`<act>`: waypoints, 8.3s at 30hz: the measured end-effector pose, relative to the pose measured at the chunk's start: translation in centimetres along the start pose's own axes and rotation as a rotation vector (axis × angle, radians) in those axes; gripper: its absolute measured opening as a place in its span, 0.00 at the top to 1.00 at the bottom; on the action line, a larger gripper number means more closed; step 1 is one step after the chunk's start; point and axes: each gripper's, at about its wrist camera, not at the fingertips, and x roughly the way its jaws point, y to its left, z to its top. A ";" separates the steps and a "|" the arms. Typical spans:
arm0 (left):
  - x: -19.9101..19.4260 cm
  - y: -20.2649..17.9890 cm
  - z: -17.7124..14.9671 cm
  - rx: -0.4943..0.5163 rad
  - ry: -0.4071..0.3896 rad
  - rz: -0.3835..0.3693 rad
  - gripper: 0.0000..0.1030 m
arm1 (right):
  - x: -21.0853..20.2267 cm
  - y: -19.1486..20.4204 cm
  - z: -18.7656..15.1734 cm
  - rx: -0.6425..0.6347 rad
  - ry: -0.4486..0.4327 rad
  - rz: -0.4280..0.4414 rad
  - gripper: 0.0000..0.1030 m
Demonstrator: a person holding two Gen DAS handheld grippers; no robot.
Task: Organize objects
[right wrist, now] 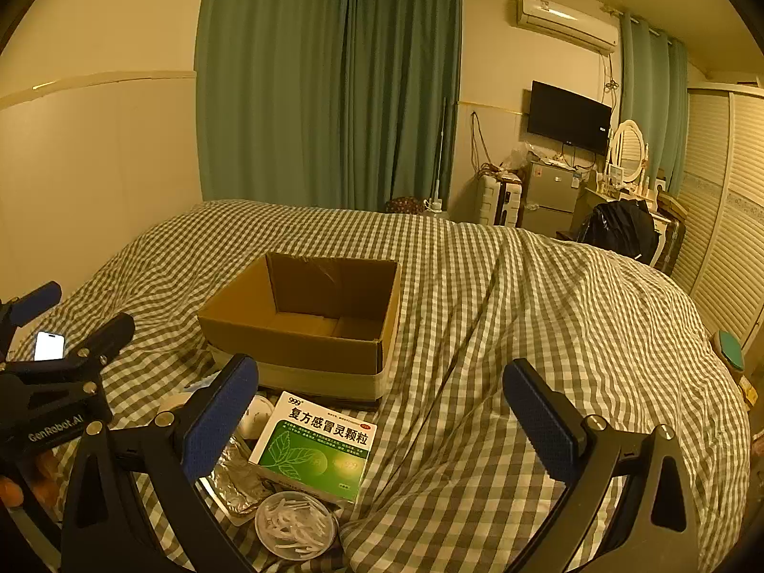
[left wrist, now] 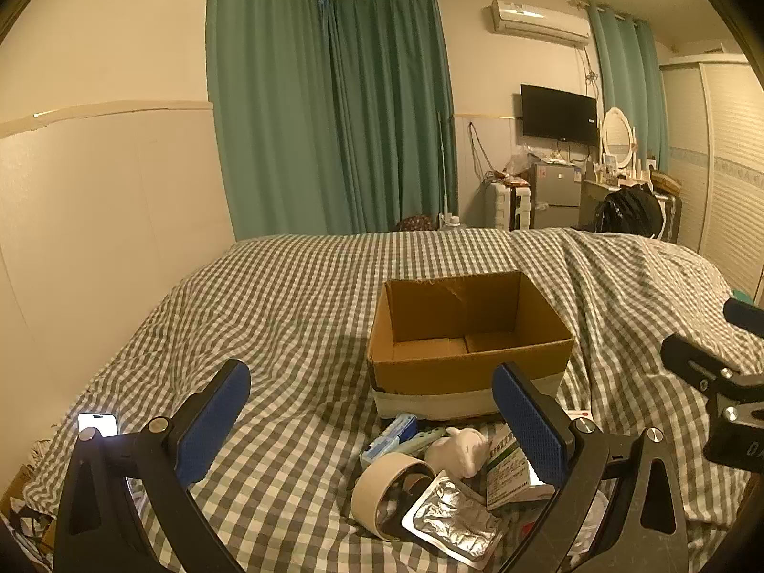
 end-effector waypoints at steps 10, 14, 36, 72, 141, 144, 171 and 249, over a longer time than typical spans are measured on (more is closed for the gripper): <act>0.0 0.1 -0.4 0.008 0.010 -0.003 0.00 | 0.0 0.6 -0.3 -0.030 0.015 0.021 0.00; 1.1 0.4 -1.1 0.008 0.050 -0.005 0.00 | 1.3 0.4 -1.2 -0.040 0.067 0.028 0.00; 10.1 1.6 -10.0 -0.019 0.433 -0.012 0.10 | 8.4 5.9 -11.4 -0.210 0.454 0.177 0.08; 9.0 2.2 4.0 0.012 0.129 -0.074 0.95 | 7.6 2.9 4.1 -0.185 0.147 0.251 0.40; 9.0 -0.2 -7.8 -0.033 0.487 -0.104 0.00 | 6.3 -0.3 -4.5 -0.119 0.248 0.071 0.00; 9.3 -1.4 -9.1 0.000 0.521 -0.145 0.00 | 7.1 -1.1 -5.0 -0.082 0.266 0.043 0.00; 7.0 -1.4 -7.2 -0.073 0.494 -0.376 0.93 | 8.3 -1.1 -7.2 -0.053 0.332 0.052 0.00; 18.3 -0.8 8.4 -0.018 0.251 -0.301 0.94 | 18.1 -0.2 8.1 -0.055 0.137 0.210 0.01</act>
